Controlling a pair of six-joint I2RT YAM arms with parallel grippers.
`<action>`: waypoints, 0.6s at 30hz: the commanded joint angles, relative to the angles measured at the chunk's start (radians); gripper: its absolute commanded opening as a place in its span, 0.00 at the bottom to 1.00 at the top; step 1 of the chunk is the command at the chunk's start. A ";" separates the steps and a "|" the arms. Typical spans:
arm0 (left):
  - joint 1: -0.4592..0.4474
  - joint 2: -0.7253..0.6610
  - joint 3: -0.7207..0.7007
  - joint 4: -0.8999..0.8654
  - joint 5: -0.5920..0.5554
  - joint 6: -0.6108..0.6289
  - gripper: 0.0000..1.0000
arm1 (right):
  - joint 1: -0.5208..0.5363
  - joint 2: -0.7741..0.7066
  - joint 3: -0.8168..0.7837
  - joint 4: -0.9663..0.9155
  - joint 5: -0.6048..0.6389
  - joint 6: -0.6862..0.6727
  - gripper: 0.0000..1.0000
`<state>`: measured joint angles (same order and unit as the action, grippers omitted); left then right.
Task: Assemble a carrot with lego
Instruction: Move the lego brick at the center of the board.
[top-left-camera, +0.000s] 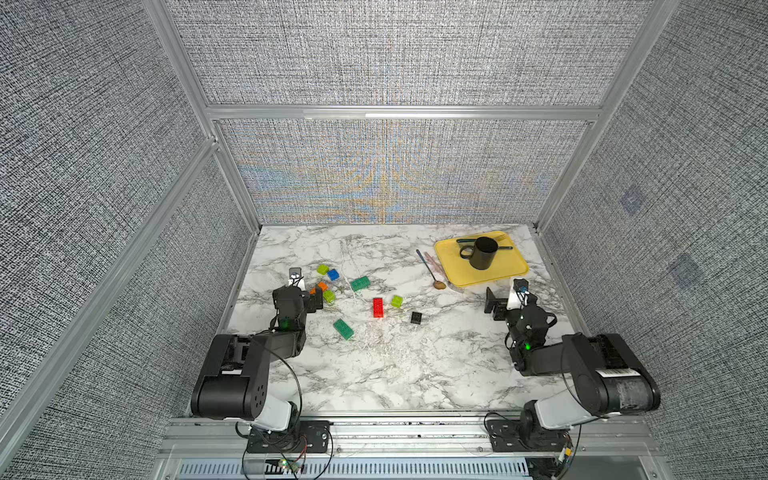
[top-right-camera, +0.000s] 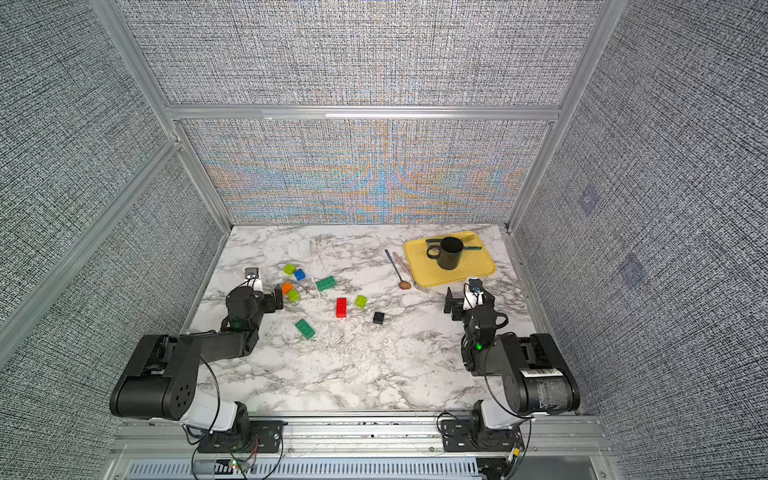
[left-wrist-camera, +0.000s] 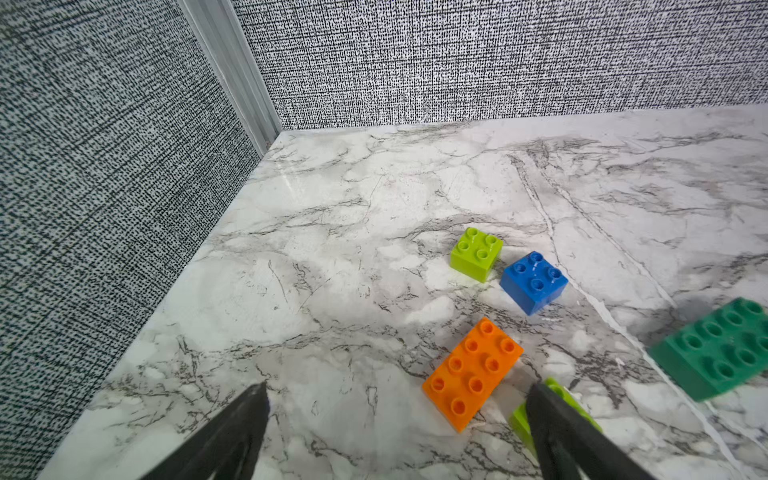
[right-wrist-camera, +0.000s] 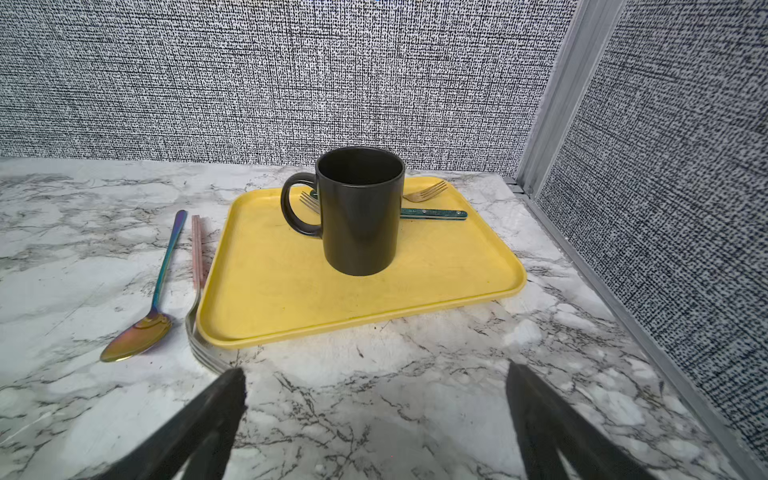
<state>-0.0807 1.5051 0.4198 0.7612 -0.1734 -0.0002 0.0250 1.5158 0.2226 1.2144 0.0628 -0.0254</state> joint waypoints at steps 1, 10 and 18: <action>0.002 -0.002 0.004 -0.003 0.008 -0.001 0.99 | 0.000 0.003 0.009 0.011 -0.005 0.002 0.99; 0.002 -0.003 0.005 -0.003 0.007 -0.001 1.00 | -0.002 0.002 0.009 0.013 -0.005 0.003 0.99; 0.001 -0.002 0.007 -0.007 0.007 -0.003 1.00 | -0.014 0.001 0.008 0.010 -0.033 0.012 0.99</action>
<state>-0.0807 1.5051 0.4198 0.7612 -0.1734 -0.0002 0.0124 1.5158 0.2226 1.2137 0.0441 -0.0246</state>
